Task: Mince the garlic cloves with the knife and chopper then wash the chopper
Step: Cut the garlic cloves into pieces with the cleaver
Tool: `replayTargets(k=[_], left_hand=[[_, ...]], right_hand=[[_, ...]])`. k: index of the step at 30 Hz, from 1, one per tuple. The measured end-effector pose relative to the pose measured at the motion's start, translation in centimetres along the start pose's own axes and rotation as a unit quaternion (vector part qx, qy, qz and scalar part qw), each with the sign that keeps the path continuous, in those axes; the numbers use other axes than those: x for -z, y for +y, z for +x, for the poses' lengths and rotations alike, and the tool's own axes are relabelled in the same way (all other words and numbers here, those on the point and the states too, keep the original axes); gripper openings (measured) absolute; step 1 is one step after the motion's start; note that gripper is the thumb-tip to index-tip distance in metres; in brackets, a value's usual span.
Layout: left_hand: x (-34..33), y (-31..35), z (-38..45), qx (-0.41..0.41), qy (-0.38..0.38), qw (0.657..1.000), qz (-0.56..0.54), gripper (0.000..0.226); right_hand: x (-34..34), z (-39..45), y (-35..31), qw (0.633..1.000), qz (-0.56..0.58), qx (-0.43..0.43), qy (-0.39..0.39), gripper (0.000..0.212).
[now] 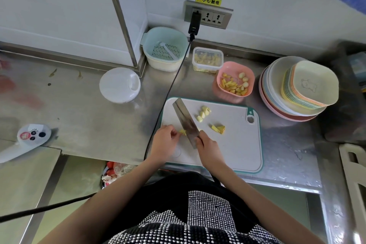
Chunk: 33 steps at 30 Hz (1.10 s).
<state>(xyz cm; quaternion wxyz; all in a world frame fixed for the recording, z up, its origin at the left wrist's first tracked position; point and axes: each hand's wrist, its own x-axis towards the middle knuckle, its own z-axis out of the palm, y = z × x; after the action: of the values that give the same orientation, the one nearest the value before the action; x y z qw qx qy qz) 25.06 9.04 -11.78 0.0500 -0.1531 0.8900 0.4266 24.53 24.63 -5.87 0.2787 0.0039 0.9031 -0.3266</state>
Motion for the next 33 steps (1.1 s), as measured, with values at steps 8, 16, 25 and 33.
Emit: replayTargets(k=[8,16,25,33], left_hand=[[0.3,-0.2,-0.2,-0.02,0.006,1.0,-0.004,0.016],[0.2,0.0,-0.4,-0.092,-0.024,0.995,0.016,0.015],[-1.1,0.5,-0.2,-0.303,-0.087,0.928,0.198,0.019],[-1.1,0.6,0.5,-0.217,-0.038,0.971,0.093,0.012]], right_hand=[[0.3,-0.8,1.0,0.998,-0.01,0.005,0.065,0.018],[0.5,-0.9,2.1,0.993,0.042,0.003,0.112,0.019],[1.1,-1.2,3.4,0.981,0.1,-0.009,0.164,0.022],[1.5,-2.3,4.5,0.974,0.14,-0.03,0.175,0.028]])
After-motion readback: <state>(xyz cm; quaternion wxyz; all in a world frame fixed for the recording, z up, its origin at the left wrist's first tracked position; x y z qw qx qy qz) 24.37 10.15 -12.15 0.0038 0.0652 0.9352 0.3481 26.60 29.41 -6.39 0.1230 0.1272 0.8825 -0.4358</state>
